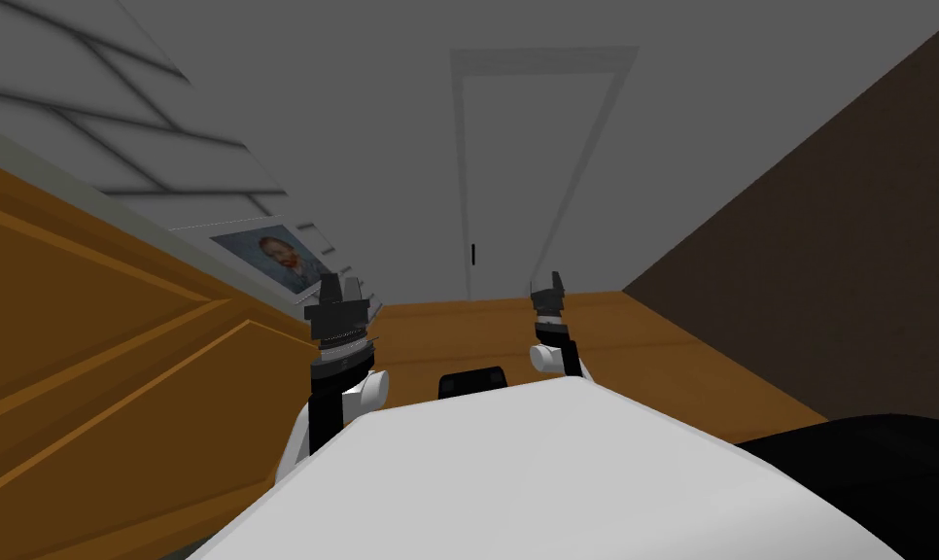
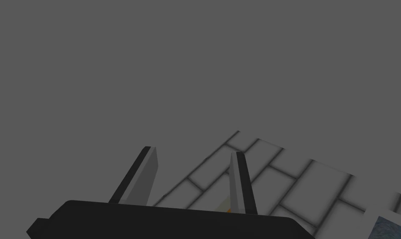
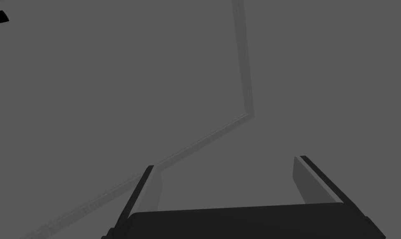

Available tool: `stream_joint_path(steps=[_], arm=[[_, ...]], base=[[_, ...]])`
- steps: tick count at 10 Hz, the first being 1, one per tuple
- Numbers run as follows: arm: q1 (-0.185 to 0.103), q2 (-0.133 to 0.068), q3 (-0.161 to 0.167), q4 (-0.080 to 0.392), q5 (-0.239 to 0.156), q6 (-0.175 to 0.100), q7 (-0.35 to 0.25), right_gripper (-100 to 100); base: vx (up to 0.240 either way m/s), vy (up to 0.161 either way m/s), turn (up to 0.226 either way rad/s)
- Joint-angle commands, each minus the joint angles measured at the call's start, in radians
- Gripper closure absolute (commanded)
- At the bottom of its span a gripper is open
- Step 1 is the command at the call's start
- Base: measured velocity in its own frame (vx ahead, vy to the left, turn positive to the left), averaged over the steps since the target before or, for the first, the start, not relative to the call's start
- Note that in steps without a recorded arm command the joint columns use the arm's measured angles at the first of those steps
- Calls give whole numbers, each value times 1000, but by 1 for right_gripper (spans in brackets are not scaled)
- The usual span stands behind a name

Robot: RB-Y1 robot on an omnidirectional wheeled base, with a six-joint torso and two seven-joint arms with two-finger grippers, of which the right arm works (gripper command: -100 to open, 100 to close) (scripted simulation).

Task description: Pull the door open

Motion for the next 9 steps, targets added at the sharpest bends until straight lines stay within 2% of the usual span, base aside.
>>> stream_joint_path(steps=[1,9], arm=[[-9,-9,-3,30,-13,-10,-29,-100],[-70,-41,-14,195,-86,-52,-183,-100]], base=[[96,-5,77],[97,-6,96]])
